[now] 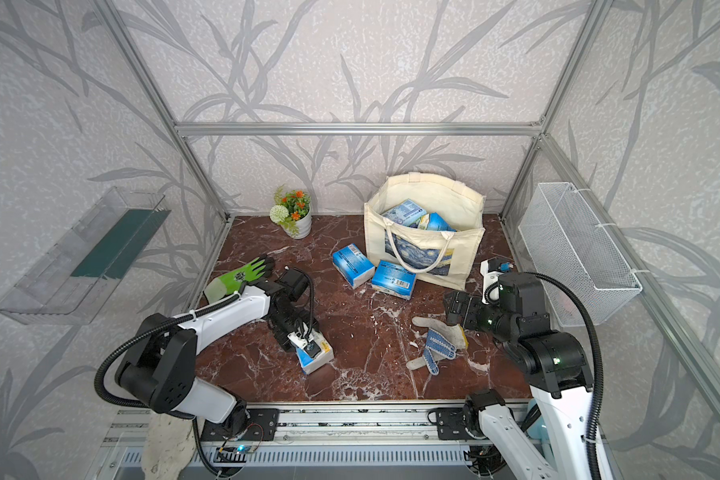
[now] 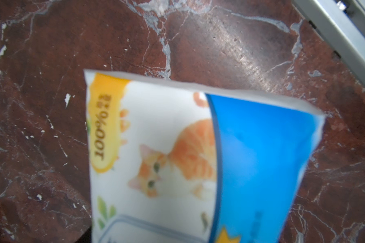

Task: Put tissues into the canvas bag
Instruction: Pick up the pack of facial tissues from the center of the board.

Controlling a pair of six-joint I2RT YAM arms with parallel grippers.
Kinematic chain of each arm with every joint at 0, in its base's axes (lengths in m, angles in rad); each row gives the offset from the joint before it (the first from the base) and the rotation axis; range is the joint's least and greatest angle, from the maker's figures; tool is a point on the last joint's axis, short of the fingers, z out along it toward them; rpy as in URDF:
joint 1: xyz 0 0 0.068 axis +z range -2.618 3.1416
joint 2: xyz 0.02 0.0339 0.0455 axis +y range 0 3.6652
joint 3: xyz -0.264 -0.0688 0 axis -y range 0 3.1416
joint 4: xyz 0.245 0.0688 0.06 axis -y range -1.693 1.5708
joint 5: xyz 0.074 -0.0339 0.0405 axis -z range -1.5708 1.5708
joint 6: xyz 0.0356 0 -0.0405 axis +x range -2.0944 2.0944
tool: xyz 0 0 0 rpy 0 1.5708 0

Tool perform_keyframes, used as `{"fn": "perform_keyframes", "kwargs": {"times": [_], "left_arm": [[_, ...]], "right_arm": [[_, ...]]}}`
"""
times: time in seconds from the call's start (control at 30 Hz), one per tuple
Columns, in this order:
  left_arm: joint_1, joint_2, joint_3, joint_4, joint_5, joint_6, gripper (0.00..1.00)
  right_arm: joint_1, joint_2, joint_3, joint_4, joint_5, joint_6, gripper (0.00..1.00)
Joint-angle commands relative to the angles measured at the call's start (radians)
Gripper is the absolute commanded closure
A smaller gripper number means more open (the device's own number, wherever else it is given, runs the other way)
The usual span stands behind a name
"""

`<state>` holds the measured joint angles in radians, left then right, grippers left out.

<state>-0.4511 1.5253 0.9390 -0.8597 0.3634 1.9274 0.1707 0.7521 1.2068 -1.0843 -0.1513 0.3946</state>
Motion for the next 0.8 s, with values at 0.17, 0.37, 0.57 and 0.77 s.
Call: {"fn": "perform_keyframes", "kwargs": {"times": [0.17,0.37,0.57,0.77], "left_arm": [[-0.005,-0.063,0.126,-0.087,0.007,0.119,0.34],[-0.026,-0.078,0.243,-0.097,0.045,-0.243,0.34],[-0.049,-0.013,0.494,-0.087,0.076,-0.684,0.36],[-0.06,0.067,0.731,-0.027,0.073,-1.018,0.36]], "right_arm": [[-0.002,0.012,-0.01,0.036,-0.021,0.003,0.04],[-0.002,0.022,-0.018,0.05,-0.029,0.006,0.04],[-0.002,0.036,-0.01,0.058,-0.033,0.004,0.04],[-0.002,0.044,-0.01,0.054,-0.029,-0.001,0.04]]}}
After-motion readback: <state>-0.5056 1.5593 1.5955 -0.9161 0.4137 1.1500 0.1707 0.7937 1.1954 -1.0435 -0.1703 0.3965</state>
